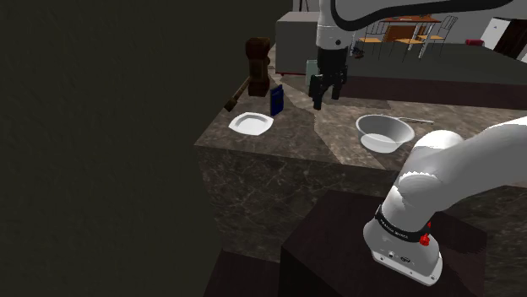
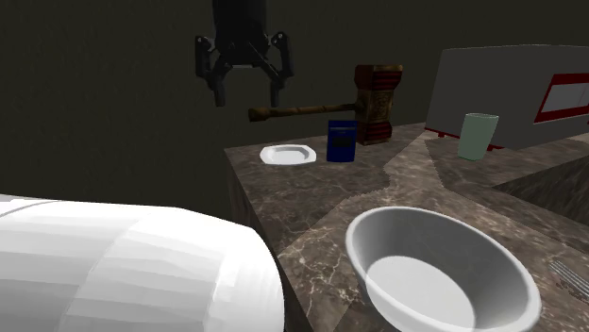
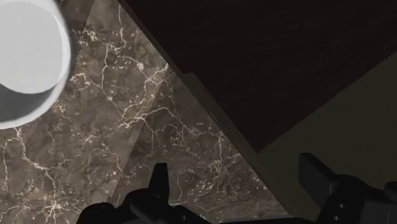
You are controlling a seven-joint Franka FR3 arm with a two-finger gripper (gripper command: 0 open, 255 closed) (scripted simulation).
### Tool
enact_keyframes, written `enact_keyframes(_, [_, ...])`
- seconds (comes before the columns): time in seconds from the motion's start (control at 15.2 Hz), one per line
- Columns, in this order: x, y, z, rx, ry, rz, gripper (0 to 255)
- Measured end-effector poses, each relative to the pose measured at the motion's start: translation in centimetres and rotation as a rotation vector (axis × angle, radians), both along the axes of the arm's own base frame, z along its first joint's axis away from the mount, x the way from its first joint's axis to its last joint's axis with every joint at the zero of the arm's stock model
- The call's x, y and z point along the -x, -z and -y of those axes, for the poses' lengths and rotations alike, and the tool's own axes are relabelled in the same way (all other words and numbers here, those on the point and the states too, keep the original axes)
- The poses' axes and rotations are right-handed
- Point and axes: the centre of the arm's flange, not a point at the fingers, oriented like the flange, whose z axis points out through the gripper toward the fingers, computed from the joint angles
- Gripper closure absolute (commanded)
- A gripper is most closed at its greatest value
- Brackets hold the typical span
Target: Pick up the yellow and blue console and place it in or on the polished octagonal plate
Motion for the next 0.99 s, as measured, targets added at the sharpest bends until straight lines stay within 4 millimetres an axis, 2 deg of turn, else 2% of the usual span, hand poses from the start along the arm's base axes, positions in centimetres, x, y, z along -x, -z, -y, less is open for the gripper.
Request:
enact_keyframes(0.07, [0.0, 0.0, 0.0, 0.0, 0.0, 0.0, 0])
enact_keyframes(0.2, [-1.4, 0.3, 0.4, 0.002, 0.03, 0.002, 0])
enact_keyframes(0.46, [-6.1, 1.6, 1.3, 0.01, 0.124, 0.008, 0])
enact_keyframes(0.79, [-12.1, 3.0, 3.2, 0.019, 0.249, 0.018, 0])
enact_keyframes(0.99, [-15.7, 4.0, 5.0, 0.025, 0.324, 0.023, 0])
